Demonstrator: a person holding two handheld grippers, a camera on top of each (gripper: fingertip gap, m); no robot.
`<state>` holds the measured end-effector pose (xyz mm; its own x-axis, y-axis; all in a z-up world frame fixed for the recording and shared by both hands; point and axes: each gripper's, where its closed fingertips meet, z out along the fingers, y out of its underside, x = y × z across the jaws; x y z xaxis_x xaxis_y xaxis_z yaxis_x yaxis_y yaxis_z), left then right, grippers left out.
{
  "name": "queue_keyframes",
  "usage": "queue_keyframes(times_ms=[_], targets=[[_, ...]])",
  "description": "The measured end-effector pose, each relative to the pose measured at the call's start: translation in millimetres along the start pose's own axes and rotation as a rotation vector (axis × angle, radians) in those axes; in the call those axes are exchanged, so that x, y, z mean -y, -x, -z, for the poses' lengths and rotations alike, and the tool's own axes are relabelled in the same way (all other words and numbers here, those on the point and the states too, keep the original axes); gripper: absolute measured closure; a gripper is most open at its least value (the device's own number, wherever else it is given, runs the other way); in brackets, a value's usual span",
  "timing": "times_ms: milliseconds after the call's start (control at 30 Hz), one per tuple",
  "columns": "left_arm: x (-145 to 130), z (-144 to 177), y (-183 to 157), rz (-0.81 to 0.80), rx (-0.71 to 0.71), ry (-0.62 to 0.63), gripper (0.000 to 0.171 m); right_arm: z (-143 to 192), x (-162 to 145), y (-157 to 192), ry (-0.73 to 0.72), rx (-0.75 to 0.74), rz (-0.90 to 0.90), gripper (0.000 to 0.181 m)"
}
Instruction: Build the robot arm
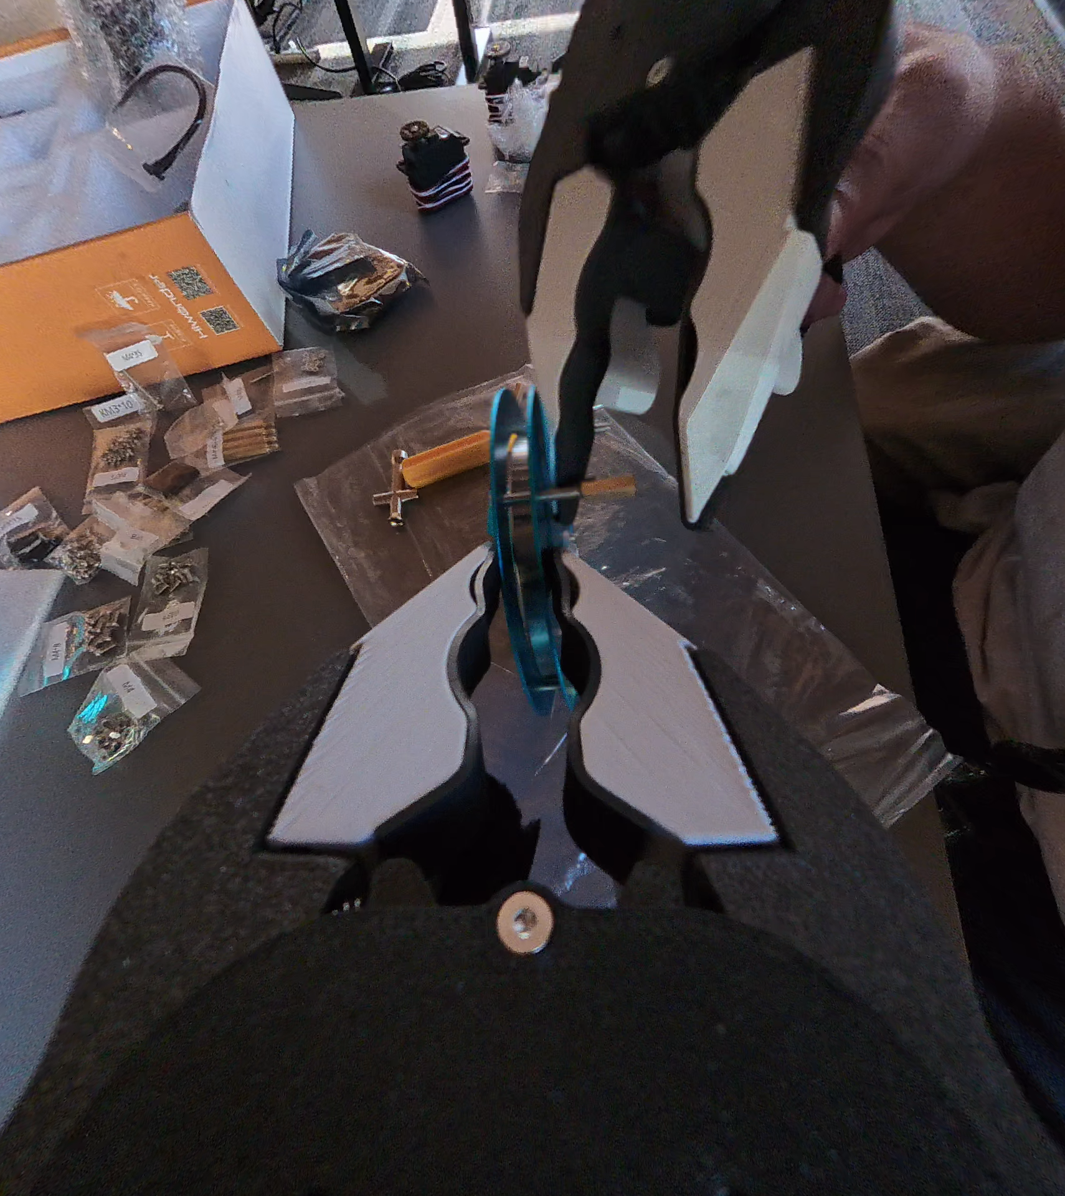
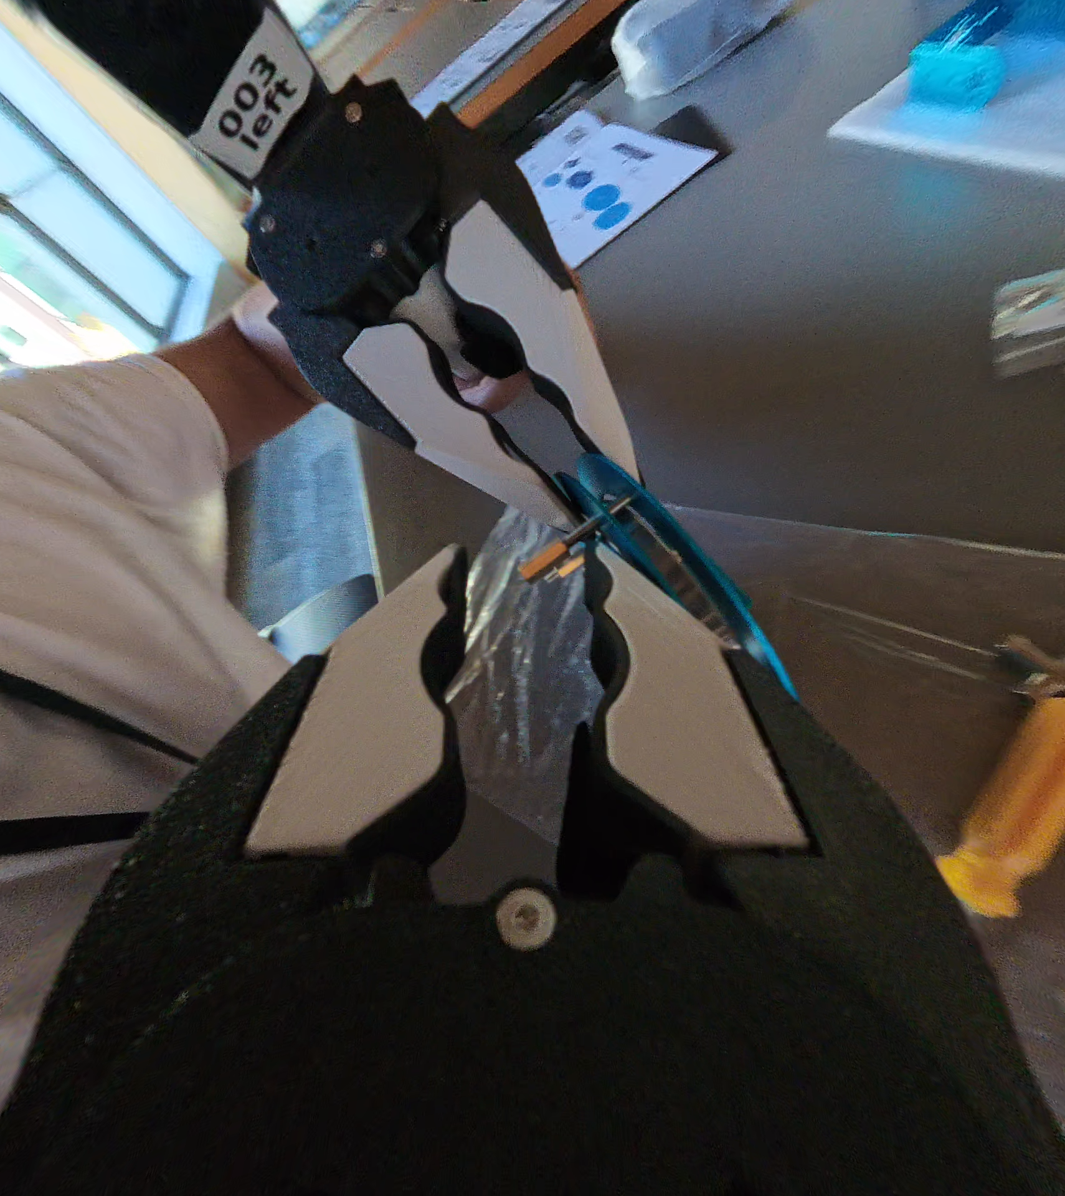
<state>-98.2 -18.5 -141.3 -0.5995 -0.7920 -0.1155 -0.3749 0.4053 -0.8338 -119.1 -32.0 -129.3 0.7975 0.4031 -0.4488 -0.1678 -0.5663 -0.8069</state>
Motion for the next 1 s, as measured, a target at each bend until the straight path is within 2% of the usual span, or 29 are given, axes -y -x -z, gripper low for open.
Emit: queue_keyframes(times_ms=[100, 200, 267, 333, 433, 500, 533, 600, 667, 700, 800, 900, 1000], targets=[[1, -2, 5, 0.003, -0.028, -0.001, 0.157, 10, 7, -9, -0.027, -0.154, 0.138, 0.148], [4, -5, 7, 0.004, -0.061, -0.001, 0.158, 21, 13, -21, -0.051, -0.377, 0.4, 0.156], [5, -6, 5, -0.029, -0.106, -0.016, 0.158, 29, 21, -22, -0.092, -0.458, 0.498, 0.149], [4, -4, 2, -0.019, -0.175, -0.021, 0.16, 30, 22, -14, -0.123, -0.367, 0.544, 0.138], [3, -1, -6, -0.102, -0.251, -0.082, 0.16, 28, 22, -9, -0.145, -0.134, 0.467, 0.137], [2, -1, -5, -0.101, -0.27, -0.093, 0.16, 19, 11, -19, -0.075, -0.019, 0.39, 0.132], [1, -1, -4, -0.105, -0.273, -0.095, 0.16, 12, 4, -20, -0.034, 0.052, 0.359, 0.132], [0, 1, -7, -0.149, -0.292, -0.118, 0.16, 2, 4, -20, -0.042, 0.119, 0.323, 0.141], [-1, 2, -7, -0.151, -0.299, -0.12, 0.16, -1, 5, -20, -0.054, 0.146, 0.325, 0.145], [-2, 2, -5, -0.149, -0.293, -0.114, 0.16, -1, 6, -18, -0.068, 0.167, 0.316, 0.156], [-2, 2, -4, -0.133, -0.306, -0.113, 0.16, 0, 8, -18, -0.117, 0.141, 0.349, 0.162], [-2, 1, -4, -0.14, -0.316, -0.117, 0.16, 5, 17, -17, -0.191, 0.08, 0.418, 0.164], [-1, 0, -6, -0.145, -0.328, -0.13, 0.16, 3, 13, -17, -0.172, 0.088, 0.406, 0.163]])
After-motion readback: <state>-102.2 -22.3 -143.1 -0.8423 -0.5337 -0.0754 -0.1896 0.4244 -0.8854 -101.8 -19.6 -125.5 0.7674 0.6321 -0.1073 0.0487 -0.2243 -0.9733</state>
